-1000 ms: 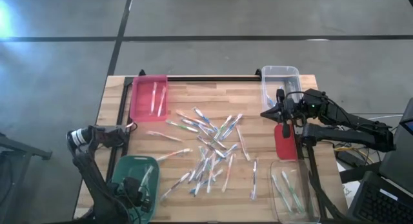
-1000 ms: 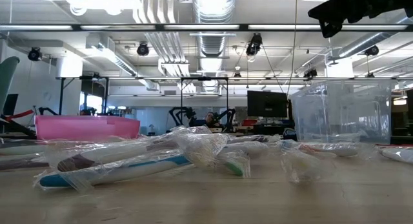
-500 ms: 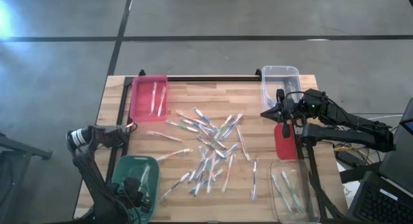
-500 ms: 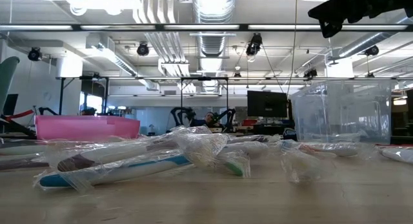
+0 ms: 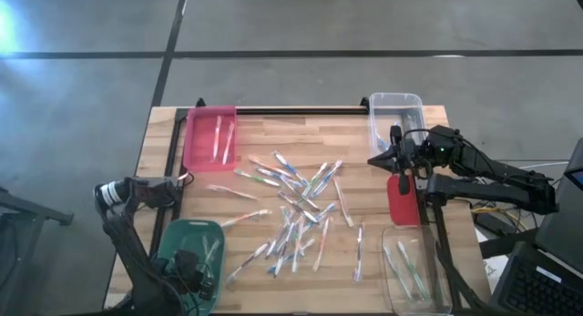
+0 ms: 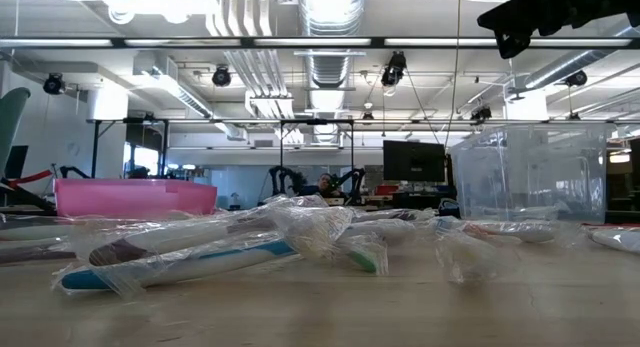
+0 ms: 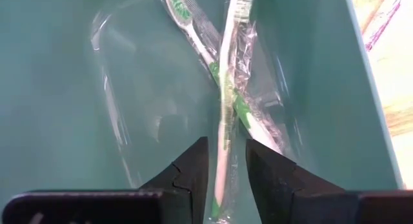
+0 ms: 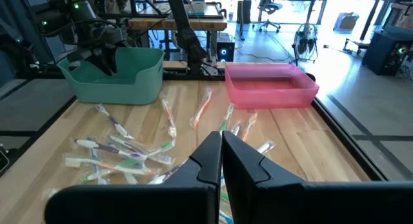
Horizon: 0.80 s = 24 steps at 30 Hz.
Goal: Pick & Place Toothbrushes
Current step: Put the blue toothbrush into the top transparent bin
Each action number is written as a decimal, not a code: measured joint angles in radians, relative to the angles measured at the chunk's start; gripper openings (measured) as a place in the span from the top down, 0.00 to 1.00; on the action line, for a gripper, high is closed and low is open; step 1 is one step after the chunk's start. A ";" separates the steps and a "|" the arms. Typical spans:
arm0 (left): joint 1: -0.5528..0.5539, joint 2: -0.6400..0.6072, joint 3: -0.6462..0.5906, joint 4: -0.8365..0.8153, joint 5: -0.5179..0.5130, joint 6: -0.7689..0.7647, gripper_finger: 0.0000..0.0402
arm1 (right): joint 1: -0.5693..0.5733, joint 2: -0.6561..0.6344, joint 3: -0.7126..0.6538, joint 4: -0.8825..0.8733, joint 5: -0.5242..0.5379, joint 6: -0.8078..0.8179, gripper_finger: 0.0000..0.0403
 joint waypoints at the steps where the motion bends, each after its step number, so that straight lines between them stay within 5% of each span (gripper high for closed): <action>1: 0.000 -0.001 0.000 0.000 0.004 0.000 0.73 | 0.000 0.000 0.000 0.000 0.000 0.001 0.98; 24: 0.058 -0.134 0.042 -0.039 0.045 0.031 0.74 | 0.000 0.000 0.000 0.000 0.000 0.000 0.98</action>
